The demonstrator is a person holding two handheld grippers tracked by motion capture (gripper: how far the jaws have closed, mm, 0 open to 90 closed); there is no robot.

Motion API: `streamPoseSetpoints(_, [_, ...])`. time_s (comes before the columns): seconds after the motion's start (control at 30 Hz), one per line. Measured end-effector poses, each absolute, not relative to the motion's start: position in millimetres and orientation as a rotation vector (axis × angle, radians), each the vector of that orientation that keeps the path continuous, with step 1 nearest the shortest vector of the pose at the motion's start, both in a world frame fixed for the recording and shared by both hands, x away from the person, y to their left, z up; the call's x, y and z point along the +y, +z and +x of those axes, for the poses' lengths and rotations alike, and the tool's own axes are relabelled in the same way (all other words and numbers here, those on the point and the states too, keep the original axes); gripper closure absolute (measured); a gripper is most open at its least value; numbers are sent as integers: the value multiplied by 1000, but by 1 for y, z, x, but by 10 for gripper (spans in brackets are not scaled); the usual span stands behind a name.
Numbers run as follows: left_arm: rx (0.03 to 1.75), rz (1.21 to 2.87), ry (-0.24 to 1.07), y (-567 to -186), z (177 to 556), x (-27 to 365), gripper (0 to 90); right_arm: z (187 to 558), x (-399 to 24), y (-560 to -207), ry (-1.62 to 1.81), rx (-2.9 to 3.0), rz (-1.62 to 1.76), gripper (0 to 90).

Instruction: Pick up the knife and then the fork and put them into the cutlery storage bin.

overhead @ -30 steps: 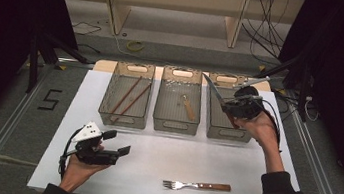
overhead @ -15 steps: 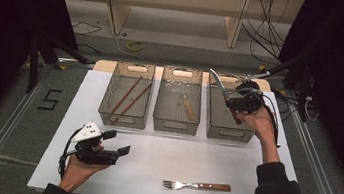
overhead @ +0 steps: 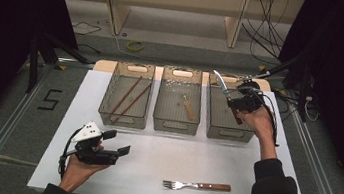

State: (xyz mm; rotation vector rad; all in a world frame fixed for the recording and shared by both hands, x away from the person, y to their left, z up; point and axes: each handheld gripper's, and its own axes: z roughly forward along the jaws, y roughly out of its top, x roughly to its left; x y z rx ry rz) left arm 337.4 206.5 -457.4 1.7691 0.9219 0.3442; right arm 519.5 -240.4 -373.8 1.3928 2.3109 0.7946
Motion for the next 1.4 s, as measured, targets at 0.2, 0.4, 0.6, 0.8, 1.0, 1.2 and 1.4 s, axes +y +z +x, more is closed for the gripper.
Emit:
streamPoseSetpoints(0.2, [921,1769,343,-457,337,207,176,522,-240,-379,792,2305,1421,773])
streamPoseSetpoints(0.4, [920,1772,340,-457,337,207,176,524,-239,-384,783,2301,1448,773])
streamPoseSetpoints(0.6, [921,1771,341,-457,337,207,176,526,-236,-386,774,2296,1460,773])
streamPoseSetpoints(0.8, [919,1777,337,-457,337,207,175,527,-236,-390,759,2291,1483,772])
streamPoseSetpoints(1.0, [920,1778,337,-458,337,207,176,529,-237,-394,742,2295,1501,772])
streamPoseSetpoints(1.2, [922,1774,337,-457,337,207,175,530,-236,-396,731,2297,1509,772])
streamPoseSetpoints(1.4, [921,1773,339,-457,337,207,175,533,-236,-398,713,2291,1527,772])
